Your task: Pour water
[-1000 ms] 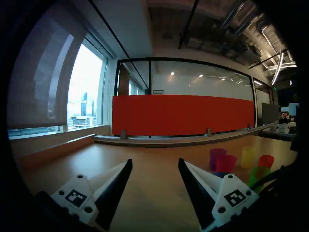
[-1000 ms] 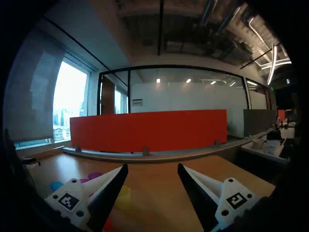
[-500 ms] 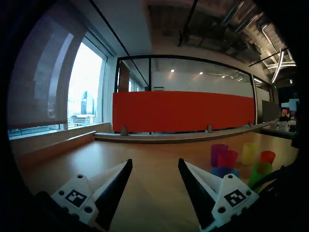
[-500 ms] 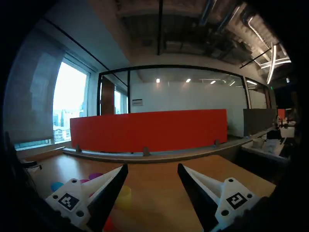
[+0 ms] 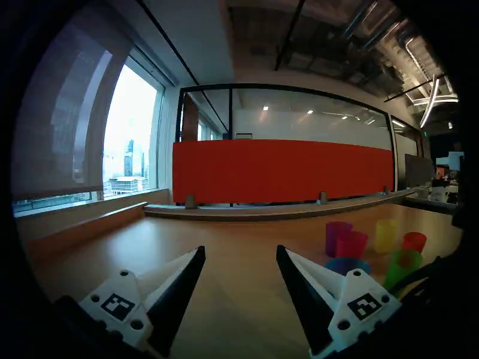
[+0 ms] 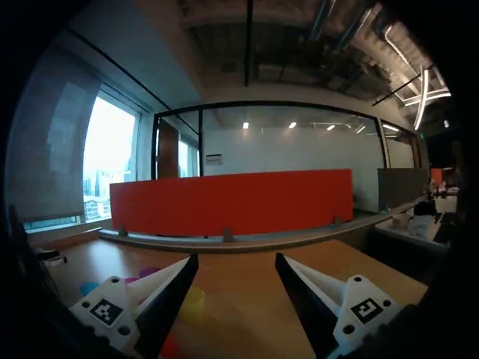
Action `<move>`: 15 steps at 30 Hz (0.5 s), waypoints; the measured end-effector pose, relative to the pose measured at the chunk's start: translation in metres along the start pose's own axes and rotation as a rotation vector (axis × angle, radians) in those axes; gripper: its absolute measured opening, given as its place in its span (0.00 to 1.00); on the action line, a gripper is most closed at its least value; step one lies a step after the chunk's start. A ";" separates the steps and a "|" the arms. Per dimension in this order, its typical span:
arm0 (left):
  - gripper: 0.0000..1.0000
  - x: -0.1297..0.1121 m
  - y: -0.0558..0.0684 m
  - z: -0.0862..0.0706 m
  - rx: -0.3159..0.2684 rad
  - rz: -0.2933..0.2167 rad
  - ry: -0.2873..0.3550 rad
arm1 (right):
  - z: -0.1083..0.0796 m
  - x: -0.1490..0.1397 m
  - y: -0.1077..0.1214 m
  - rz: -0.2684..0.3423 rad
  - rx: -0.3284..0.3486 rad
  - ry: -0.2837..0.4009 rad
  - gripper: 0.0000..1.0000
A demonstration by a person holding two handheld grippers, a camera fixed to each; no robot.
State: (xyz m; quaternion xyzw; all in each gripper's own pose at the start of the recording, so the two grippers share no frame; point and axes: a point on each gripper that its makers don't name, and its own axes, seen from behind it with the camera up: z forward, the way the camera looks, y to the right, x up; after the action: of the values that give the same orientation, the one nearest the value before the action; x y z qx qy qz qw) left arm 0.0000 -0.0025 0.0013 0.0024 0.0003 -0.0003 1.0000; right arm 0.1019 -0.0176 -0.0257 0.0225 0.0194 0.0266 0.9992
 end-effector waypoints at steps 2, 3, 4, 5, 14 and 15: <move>0.87 0.000 0.000 0.000 0.000 0.000 0.000 | -0.001 0.001 0.001 0.001 -0.001 0.001 1.00; 0.88 0.000 0.000 0.000 0.000 0.000 0.000 | -0.002 0.002 0.002 0.002 -0.002 0.002 1.00; 0.88 0.000 0.000 0.000 0.000 0.000 0.000 | -0.003 0.001 0.003 0.002 -0.003 0.002 1.00; 0.89 0.000 0.000 0.000 0.000 0.000 0.000 | -0.003 0.001 0.003 0.002 -0.003 0.003 1.00; 0.89 0.000 0.000 0.000 0.000 0.000 0.000 | -0.009 0.006 0.005 -0.019 0.005 0.041 1.00; 0.89 0.000 0.000 -0.001 0.000 0.000 0.000 | -0.010 0.007 0.004 -0.023 0.006 0.047 0.99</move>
State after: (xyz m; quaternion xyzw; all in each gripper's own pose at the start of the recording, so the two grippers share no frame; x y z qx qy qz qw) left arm -0.0004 -0.0025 0.0008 0.0024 0.0002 -0.0002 1.0000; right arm 0.1084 -0.0123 -0.0356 0.0245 0.0434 0.0157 0.9986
